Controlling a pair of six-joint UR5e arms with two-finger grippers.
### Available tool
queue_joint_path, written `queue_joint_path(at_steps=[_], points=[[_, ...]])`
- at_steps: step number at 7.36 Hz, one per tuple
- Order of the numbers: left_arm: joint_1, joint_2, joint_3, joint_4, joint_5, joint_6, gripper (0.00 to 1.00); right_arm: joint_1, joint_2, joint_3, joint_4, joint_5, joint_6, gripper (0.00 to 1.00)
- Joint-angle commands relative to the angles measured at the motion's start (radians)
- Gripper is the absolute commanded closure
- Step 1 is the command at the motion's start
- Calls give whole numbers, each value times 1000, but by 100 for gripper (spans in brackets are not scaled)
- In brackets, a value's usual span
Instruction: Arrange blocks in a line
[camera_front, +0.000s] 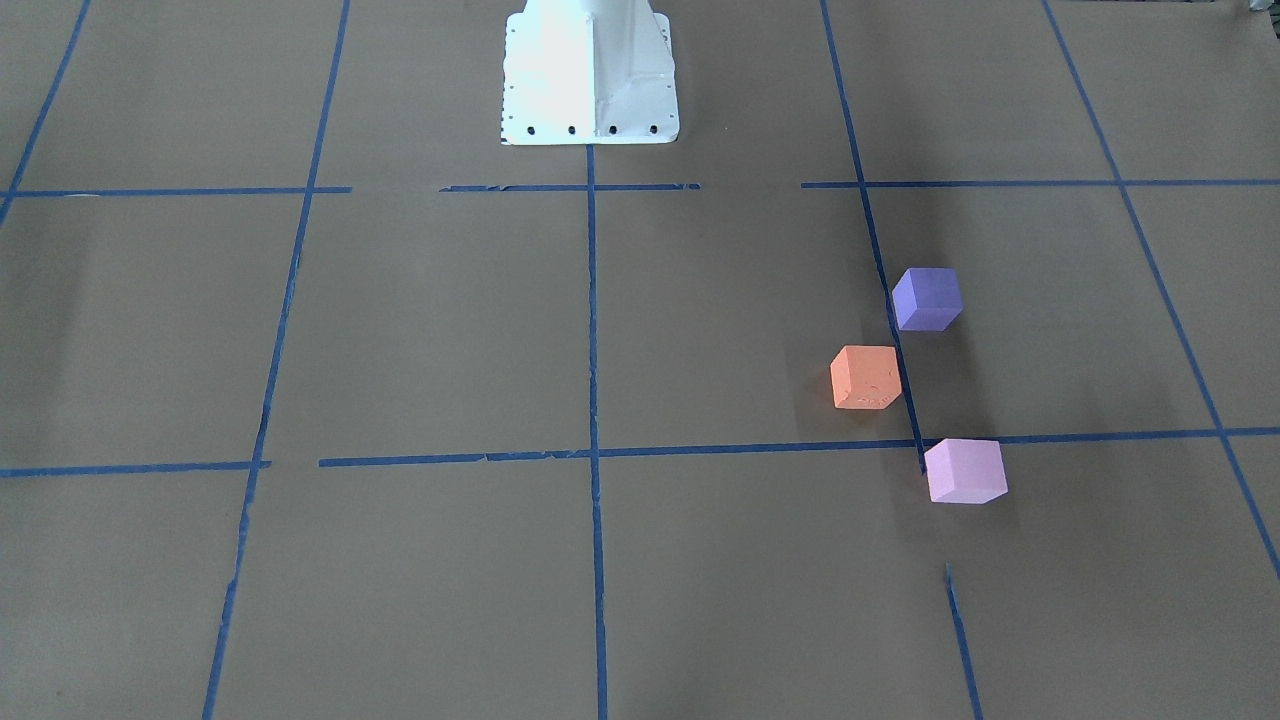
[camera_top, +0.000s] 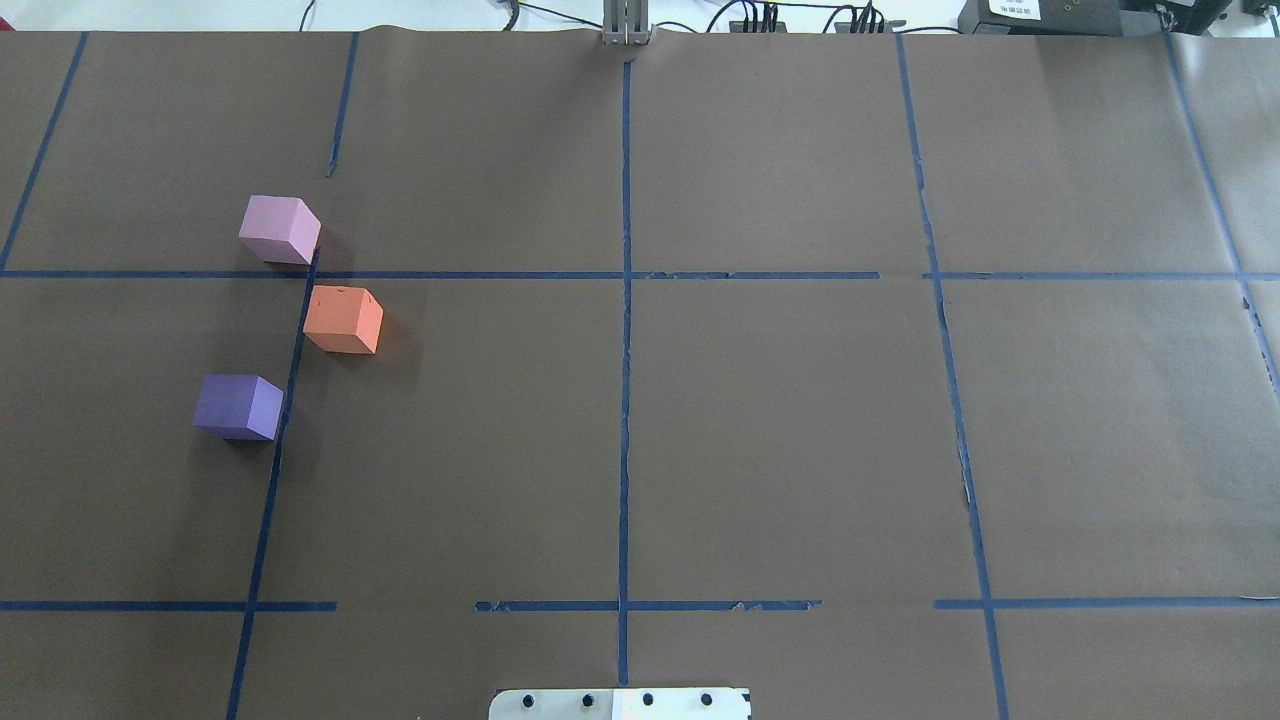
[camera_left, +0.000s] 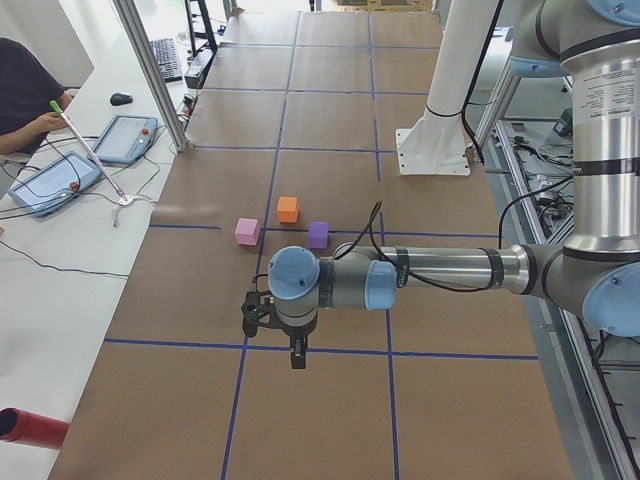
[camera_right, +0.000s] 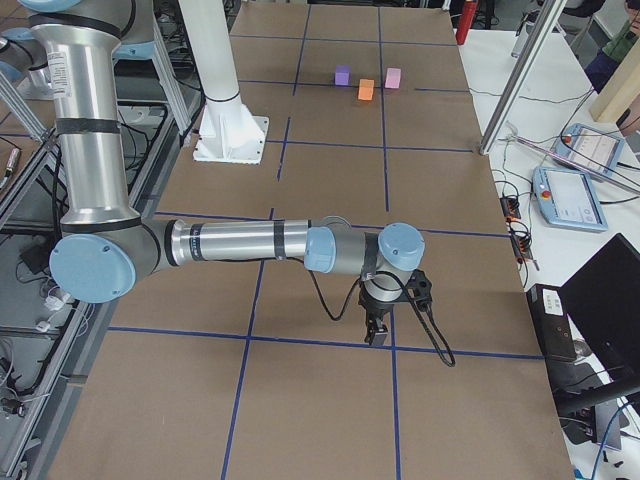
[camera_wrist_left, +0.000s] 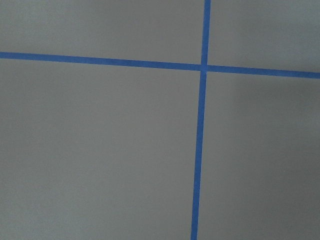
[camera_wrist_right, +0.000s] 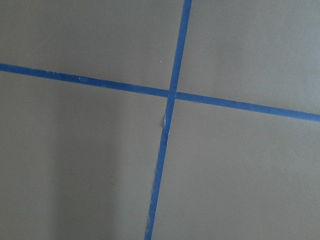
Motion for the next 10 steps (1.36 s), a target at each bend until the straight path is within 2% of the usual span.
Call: queue_joint_path(at_steps=[1,2,3,6,9,10], points=[[0,-1,-5,0,-7,-3,0,0,0,0,0,0,0,0],[20,-27,-12,3,-3,-9,0,0,0,0,0,0,0,0],[83,-79,-31,3,5,-100,0,0,0,0,0,0,0,0],[232,-222,-58,9,2,-176,0,0,0,0,0,0,0,0],[411,-374,-71,14,44,-430,0,0,0,0,0,0,0,0],[471,-427,-63,11,62,-446,0,0,2,0,0,0,0,0]])
